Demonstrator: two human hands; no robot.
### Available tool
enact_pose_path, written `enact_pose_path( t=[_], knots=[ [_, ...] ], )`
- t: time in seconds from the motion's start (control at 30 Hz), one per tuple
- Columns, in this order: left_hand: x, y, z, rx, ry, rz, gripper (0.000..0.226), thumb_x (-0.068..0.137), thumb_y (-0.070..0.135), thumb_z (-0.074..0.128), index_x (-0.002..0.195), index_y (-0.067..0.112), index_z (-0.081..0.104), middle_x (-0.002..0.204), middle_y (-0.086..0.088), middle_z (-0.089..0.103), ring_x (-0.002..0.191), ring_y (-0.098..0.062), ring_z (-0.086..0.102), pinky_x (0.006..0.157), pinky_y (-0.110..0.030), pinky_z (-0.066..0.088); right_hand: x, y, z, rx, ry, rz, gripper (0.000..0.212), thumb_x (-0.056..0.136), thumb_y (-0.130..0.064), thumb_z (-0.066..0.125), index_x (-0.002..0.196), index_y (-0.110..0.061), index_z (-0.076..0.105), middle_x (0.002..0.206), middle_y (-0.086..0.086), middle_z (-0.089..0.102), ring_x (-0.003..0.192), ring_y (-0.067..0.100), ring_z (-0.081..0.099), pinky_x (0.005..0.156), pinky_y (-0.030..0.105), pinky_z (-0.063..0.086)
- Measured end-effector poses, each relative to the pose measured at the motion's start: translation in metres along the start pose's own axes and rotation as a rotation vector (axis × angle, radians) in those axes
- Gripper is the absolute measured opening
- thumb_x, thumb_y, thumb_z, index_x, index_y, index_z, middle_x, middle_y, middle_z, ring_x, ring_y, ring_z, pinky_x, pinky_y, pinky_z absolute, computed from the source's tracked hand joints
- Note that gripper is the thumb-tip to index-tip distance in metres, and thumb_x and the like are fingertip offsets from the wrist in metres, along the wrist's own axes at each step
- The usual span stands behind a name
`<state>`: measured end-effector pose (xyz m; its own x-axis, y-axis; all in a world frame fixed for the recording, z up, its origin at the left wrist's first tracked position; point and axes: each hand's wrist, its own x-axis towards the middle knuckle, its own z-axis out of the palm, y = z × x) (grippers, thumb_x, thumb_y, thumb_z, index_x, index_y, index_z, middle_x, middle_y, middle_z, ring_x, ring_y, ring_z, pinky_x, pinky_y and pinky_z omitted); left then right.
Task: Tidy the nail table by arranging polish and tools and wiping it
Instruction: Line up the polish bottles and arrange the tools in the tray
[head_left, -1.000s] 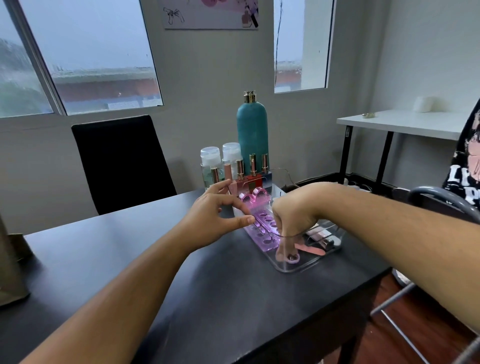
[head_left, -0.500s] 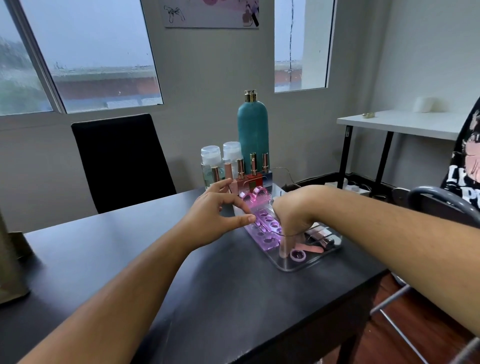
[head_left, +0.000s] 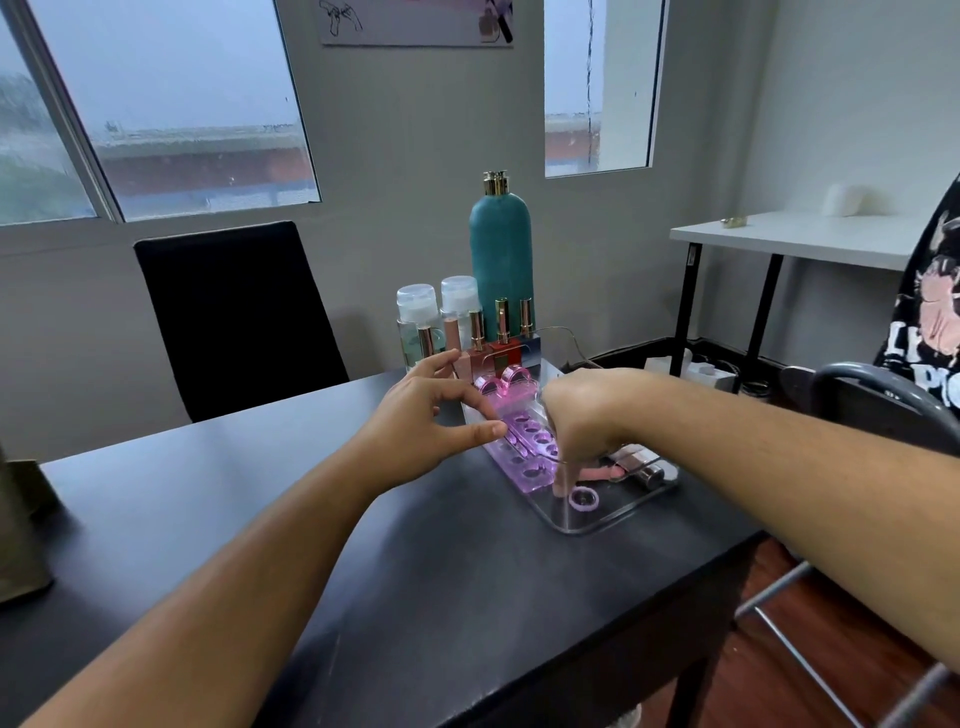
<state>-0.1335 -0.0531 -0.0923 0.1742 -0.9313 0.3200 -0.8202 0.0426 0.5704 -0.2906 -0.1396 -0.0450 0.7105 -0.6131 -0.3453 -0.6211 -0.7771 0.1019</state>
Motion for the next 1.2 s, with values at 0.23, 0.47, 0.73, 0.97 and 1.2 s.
enact_pose_path(
  t=[0.23,0.47,0.73,0.97,1.2],
  knots=[
    [0.0,0.001,0.0,-0.006,-0.004,-0.001,0.022,0.056,0.068,0.063,0.072,0.053,0.064,0.149,0.011,0.03,0.139,-0.013,0.027,0.094,-0.029,0.034,-0.001,-0.001,-0.003,0.056,-0.224,0.022,0.031,0.074,-0.041,0.076,0.061,-0.017,0.061,0.054,-0.008,0.061,0.058,0.009,0.058,0.064,0.022,0.048],
    [-0.002,0.003,-0.001,-0.003,-0.008,0.002,0.021,0.058,0.064,0.064,0.072,0.049,0.065,0.15,0.009,0.029,0.14,-0.013,0.025,0.095,-0.031,0.035,0.0,-0.002,-0.005,-0.013,-0.253,0.036,0.027,0.075,-0.037,0.076,0.062,-0.018,0.062,0.052,-0.01,0.062,0.057,0.007,0.056,0.054,0.021,0.044],
    [-0.001,0.003,-0.001,-0.004,-0.014,-0.001,0.022,0.058,0.065,0.064,0.073,0.048,0.065,0.15,0.009,0.029,0.14,-0.013,0.025,0.096,-0.032,0.035,0.002,-0.001,-0.001,-0.002,-0.235,0.086,0.036,0.076,-0.041,0.075,0.059,-0.014,0.058,0.035,-0.008,0.056,0.056,0.013,0.055,0.067,0.025,0.047],
    [0.001,0.0,0.0,0.008,-0.013,0.0,0.019,0.057,0.067,0.063,0.071,0.054,0.063,0.15,0.009,0.029,0.14,-0.013,0.025,0.094,-0.029,0.035,0.0,-0.001,-0.003,0.028,-0.228,0.092,0.034,0.073,-0.038,0.077,0.066,-0.012,0.057,0.056,-0.004,0.06,0.05,0.009,0.056,0.049,0.018,0.046],
    [-0.002,0.002,-0.001,-0.008,-0.02,-0.002,0.02,0.057,0.066,0.063,0.072,0.052,0.063,0.151,0.008,0.027,0.14,-0.013,0.025,0.094,-0.029,0.036,-0.013,0.007,-0.012,0.149,-0.247,0.111,0.022,0.078,-0.021,0.074,0.061,-0.012,0.064,0.05,-0.005,0.064,0.04,0.006,0.052,0.044,0.017,0.041]
  ],
)
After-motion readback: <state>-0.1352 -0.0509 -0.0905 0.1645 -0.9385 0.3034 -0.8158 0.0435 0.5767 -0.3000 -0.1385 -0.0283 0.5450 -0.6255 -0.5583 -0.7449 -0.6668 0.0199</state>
